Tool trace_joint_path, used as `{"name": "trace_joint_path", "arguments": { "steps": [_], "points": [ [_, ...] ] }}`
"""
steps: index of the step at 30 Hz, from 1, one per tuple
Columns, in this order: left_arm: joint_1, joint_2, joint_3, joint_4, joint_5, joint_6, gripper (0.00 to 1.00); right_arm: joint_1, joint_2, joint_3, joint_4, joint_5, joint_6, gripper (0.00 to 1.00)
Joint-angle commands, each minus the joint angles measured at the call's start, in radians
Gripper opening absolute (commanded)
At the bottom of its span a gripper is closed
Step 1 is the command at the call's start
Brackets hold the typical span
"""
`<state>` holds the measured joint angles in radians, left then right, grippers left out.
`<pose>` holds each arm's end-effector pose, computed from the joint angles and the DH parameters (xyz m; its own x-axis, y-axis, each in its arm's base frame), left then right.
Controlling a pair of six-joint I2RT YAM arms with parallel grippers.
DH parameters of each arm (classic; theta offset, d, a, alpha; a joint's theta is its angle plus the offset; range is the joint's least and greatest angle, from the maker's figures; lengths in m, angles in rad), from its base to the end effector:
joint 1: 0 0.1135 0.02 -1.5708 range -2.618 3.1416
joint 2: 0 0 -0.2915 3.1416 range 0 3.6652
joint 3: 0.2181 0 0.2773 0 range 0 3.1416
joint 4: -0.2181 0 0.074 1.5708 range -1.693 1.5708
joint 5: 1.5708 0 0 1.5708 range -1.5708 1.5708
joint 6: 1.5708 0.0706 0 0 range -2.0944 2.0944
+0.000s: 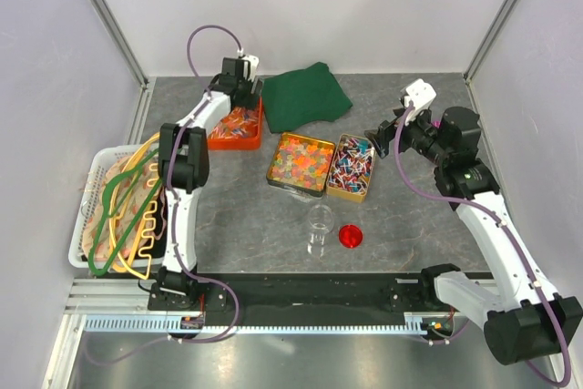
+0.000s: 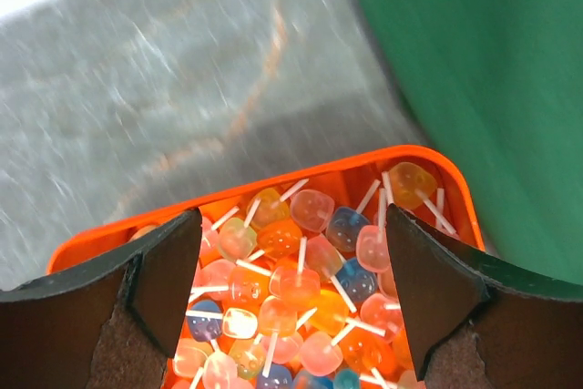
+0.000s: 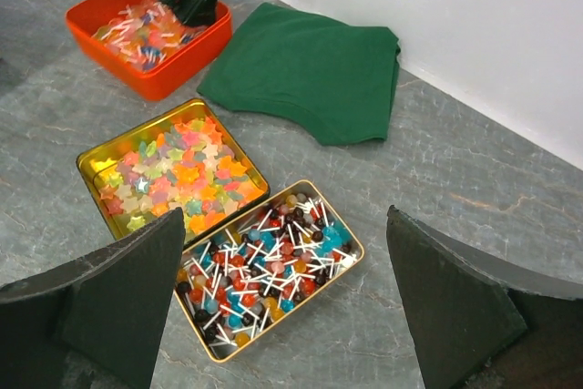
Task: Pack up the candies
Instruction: Move the storage box to the center of the board.
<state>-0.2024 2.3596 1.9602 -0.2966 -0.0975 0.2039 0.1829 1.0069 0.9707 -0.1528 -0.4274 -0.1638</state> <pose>0.5992 -0.1160 0.1764 -0.5894 0.3267 -0.7389 0.2514 0.9433 0.2165 0.2628 0.0784 0.3841 -0.0900 -0.1676 -0.9817 -0.5884 0.8043 -0.0833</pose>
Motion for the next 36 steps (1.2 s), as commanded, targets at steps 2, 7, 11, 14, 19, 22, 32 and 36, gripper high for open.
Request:
{"name": "trace_joint_path", "arguments": {
  "steps": [2, 7, 11, 14, 19, 22, 32, 36],
  "points": [
    [0.006, 0.144, 0.236, -0.044, -0.103, 0.064, 0.88, 0.0, 0.009, 0.02, -0.001, -0.024, -0.026, 0.98],
    [0.008, 0.21, 0.37, -0.045, -0.185, 0.117, 0.9, 0.0, 0.012, 0.003, 0.01, -0.024, -0.033, 0.98],
    [0.006, 0.161, 0.347, -0.047, -0.193, 0.094, 0.91, 0.0, 0.003, -0.01, 0.019, -0.021, -0.036, 0.98],
    [0.006, 0.06, 0.247, -0.042, -0.127, 0.048, 0.92, 0.0, -0.008, -0.026, 0.032, -0.011, -0.037, 0.98],
    [0.001, -0.118, 0.099, -0.039, -0.013, -0.014, 0.92, 0.0, -0.024, -0.049, 0.052, -0.017, -0.029, 0.98],
    [-0.012, -0.232, 0.025, -0.039, 0.022, -0.014, 0.92, -0.002, -0.033, -0.064, 0.067, -0.016, -0.031, 0.98],
    [-0.126, -0.557, -0.442, -0.015, 0.162, 0.037, 0.92, -0.002, -0.03, -0.102, 0.113, 0.03, -0.011, 0.98],
    [-0.175, -0.615, -0.569, 0.011, 0.182, 0.06, 0.92, 0.0, -0.004, -0.105, 0.13, 0.117, 0.003, 0.98]
  ]
}}
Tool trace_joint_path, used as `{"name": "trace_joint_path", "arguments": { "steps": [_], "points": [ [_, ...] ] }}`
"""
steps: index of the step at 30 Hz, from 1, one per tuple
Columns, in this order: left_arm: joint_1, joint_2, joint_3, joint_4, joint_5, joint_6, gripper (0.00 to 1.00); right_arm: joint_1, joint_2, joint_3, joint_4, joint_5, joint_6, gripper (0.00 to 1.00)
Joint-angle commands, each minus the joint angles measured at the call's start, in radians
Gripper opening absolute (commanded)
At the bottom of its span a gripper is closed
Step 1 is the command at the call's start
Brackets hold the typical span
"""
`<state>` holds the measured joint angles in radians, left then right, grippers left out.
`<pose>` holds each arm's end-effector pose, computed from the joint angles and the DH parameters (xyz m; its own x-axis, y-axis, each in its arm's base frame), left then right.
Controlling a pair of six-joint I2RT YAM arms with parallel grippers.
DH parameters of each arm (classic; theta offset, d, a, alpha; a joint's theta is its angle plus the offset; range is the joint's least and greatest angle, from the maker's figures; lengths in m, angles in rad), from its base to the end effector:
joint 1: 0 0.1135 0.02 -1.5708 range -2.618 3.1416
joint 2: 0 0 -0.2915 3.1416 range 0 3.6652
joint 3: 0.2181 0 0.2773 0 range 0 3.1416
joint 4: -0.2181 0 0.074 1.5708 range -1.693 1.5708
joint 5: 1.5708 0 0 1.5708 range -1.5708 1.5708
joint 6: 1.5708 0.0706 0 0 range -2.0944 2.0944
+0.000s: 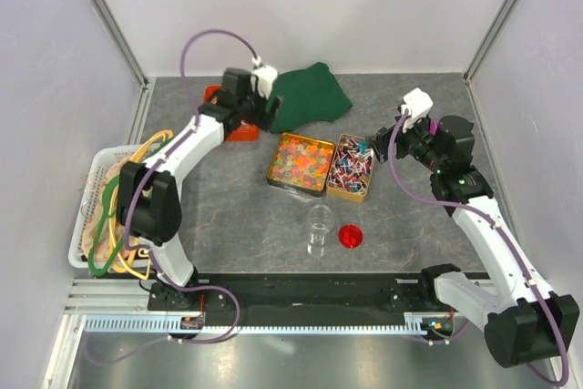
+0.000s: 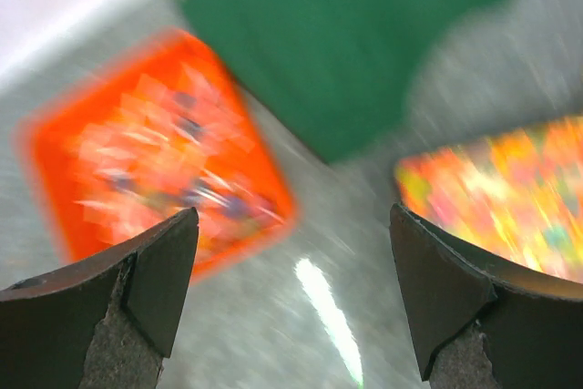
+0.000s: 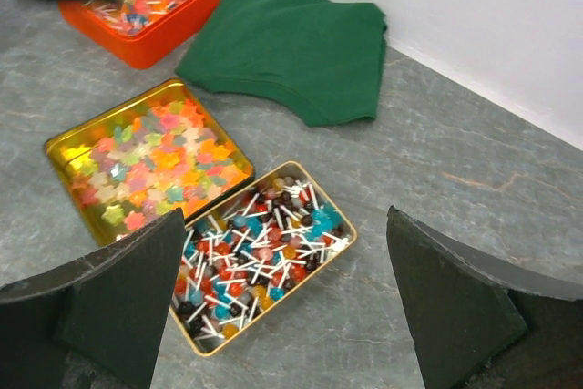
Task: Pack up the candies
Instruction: Move the storage box to the center of the board.
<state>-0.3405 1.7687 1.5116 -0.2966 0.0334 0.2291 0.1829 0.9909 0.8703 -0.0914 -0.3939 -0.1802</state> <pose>0.4492 -0.1616 0.3125 -0.4008 0.3828 -0.8323 0.4637 0.8683 0.1761 0.2629 0.0762 0.3551 -0.1073 -0.1882 -0.9763 -0.5653 0.8193 -0.0958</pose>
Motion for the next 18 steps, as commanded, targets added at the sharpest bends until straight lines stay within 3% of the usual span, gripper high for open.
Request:
{"name": "trace_joint_path", "arguments": {
  "steps": [1, 6, 10, 12, 18],
  "points": [
    [-0.038, -0.034, -0.135, 0.014, 0.053, 0.036, 0.92, 0.0, 0.034, -0.005, 0.073, 0.108, 0.024, 0.98],
    [-0.04, -0.048, -0.209, 0.025, 0.06, 0.027, 0.92, 0.0, 0.138, 0.041, 0.068, 0.243, 0.105, 0.91],
    [-0.041, -0.069, -0.28, 0.054, 0.079, 0.016, 0.92, 0.007, 0.284, 0.123, 0.012, 0.332, 0.156, 0.77],
    [-0.043, -0.081, -0.297, 0.065, 0.095, 0.007, 0.92, 0.006, 0.345, 0.14, 0.001, 0.348, 0.163, 0.71],
    [-0.052, -0.13, -0.346, 0.083, 0.146, -0.02, 0.91, 0.009, 0.507, 0.216, -0.05, 0.326, 0.179, 0.67]
  ]
}}
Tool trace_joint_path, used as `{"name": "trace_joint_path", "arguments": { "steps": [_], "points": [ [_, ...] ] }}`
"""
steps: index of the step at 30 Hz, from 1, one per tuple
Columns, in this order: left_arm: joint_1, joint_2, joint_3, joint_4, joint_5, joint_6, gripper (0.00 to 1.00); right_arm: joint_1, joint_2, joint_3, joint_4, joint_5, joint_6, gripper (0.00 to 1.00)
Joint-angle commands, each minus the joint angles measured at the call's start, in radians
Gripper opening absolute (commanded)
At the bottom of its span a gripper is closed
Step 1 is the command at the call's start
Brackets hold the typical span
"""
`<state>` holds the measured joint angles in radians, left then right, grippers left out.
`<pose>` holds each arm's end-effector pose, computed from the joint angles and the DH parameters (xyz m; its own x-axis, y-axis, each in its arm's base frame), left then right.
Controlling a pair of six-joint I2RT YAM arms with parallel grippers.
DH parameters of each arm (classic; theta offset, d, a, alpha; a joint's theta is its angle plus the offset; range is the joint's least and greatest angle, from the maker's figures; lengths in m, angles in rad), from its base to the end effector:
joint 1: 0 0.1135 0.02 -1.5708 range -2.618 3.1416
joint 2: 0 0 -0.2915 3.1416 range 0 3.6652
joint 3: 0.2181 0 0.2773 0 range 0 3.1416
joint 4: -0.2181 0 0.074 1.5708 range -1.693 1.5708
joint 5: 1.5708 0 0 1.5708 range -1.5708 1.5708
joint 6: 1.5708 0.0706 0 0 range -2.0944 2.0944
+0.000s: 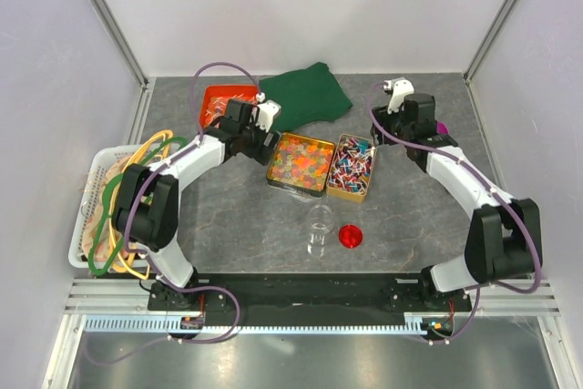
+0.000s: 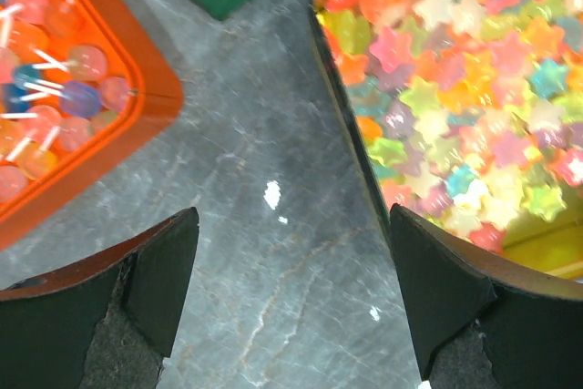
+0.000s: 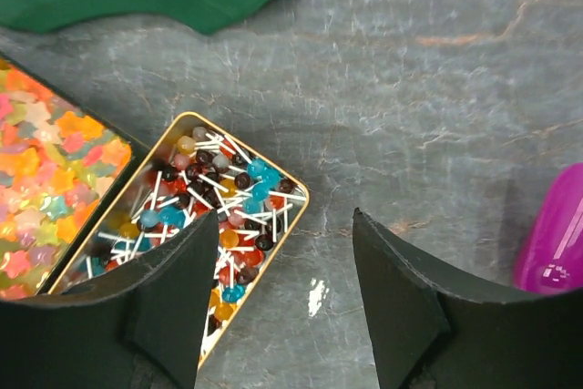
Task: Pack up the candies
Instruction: Move the storage box to the center of the board.
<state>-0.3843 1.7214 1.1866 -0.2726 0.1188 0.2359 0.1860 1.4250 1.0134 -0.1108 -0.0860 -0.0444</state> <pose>0.3926 -0.1678 0.2112 -0.5465 0.4713 -0.6922 0.5924 0.8018 0.0783 0.3673 0.0753 0.2766 -0.4784 -0.1350 -0.8677 -0.2789 0.9603 0.0044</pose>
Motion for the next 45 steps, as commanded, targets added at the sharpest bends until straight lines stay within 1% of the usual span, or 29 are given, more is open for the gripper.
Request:
{"name": "trace_joint_path", "arguments": {
  "steps": [1, 5, 12, 21, 27, 38, 45],
  "points": [
    [-0.008, -0.089, -0.031, 0.062, 0.067, -0.03, 0.91, 0.006, 0.086, 0.074, -0.03, 0.012, 0.043, 0.67],
    [-0.011, -0.108, -0.051, 0.064, 0.079, -0.041, 0.91, 0.006, 0.13, 0.065, -0.035, 0.014, 0.066, 0.64],
    [-0.011, -0.128, -0.073, 0.073, 0.088, -0.046, 0.91, 0.004, 0.218, 0.073, -0.04, 0.075, 0.052, 0.64],
    [-0.011, -0.143, -0.09, 0.079, 0.094, -0.053, 0.91, 0.012, 0.363, 0.188, -0.058, 0.138, 0.021, 0.68],
    [-0.013, -0.146, -0.102, 0.09, 0.102, -0.056, 0.91, 0.018, 0.44, 0.249, -0.07, 0.218, 0.008, 0.69],
    [-0.013, -0.149, -0.114, 0.095, 0.104, -0.06, 0.91, 0.017, 0.586, 0.37, -0.023, 0.351, -0.018, 0.71],
    [-0.011, -0.146, -0.11, 0.093, 0.101, -0.061, 0.91, 0.013, 0.681, 0.522, -0.018, 0.482, -0.044, 0.73]
  ]
}}
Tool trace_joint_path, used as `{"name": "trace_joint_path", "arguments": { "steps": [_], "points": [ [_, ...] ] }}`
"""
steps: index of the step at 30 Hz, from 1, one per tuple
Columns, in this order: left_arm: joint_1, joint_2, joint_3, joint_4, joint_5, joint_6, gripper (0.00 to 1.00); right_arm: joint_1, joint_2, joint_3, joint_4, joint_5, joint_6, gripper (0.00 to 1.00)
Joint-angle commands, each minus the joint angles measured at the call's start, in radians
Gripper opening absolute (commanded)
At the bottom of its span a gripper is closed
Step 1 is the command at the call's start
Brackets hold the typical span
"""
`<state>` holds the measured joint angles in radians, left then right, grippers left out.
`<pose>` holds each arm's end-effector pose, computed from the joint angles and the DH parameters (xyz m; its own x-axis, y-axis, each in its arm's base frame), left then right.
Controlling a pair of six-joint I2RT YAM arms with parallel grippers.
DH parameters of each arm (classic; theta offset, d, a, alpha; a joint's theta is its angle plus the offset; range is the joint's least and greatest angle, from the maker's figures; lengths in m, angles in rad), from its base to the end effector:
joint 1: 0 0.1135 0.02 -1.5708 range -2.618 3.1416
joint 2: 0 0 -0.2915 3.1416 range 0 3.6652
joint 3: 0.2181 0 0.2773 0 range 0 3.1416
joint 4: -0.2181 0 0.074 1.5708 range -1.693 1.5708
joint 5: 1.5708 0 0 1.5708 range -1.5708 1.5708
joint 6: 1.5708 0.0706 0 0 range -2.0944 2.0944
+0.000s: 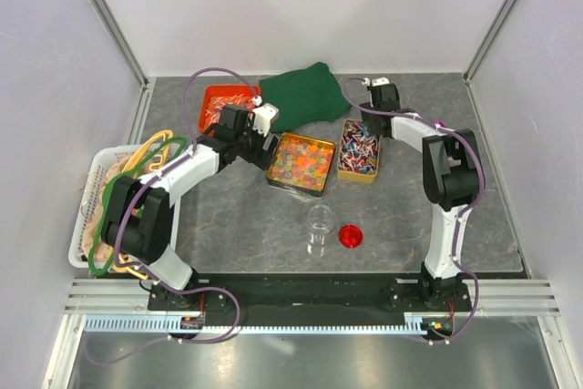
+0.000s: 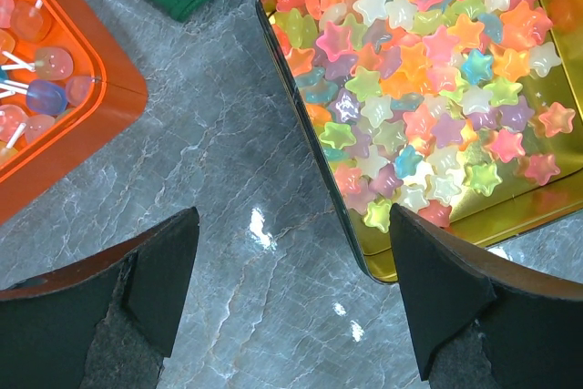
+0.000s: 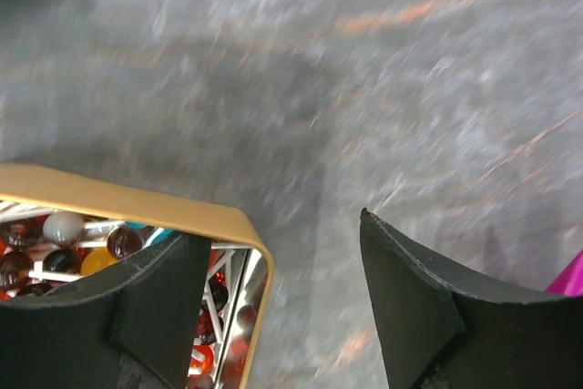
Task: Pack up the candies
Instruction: Move the storage box to the center of the board.
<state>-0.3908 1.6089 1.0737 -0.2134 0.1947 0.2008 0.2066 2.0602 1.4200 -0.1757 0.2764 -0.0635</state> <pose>0.3642 -0.1648 0.2208 -0.5160 0.4242 -0.7442 0.6202 0.7843 0.0171 0.5004 0.0852 0.1538 -0.7105 -0.2113 -0.6712 -0.0595 0.9685 -0.2418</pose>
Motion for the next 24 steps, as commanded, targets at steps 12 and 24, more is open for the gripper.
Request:
{"name": "trace_joint_path", "arguments": {
  "steps": [12, 24],
  "points": [
    [-0.005, -0.044, 0.002, 0.02, 0.025, -0.02, 0.91, -0.078, 0.348, 0.558, 0.053, 0.24, -0.087, 0.75],
    [-0.005, -0.044, 0.0, 0.017, 0.015, -0.012, 0.91, -0.092, 0.18, 0.522, 0.035, 0.024, -0.105, 0.77]
  ]
}}
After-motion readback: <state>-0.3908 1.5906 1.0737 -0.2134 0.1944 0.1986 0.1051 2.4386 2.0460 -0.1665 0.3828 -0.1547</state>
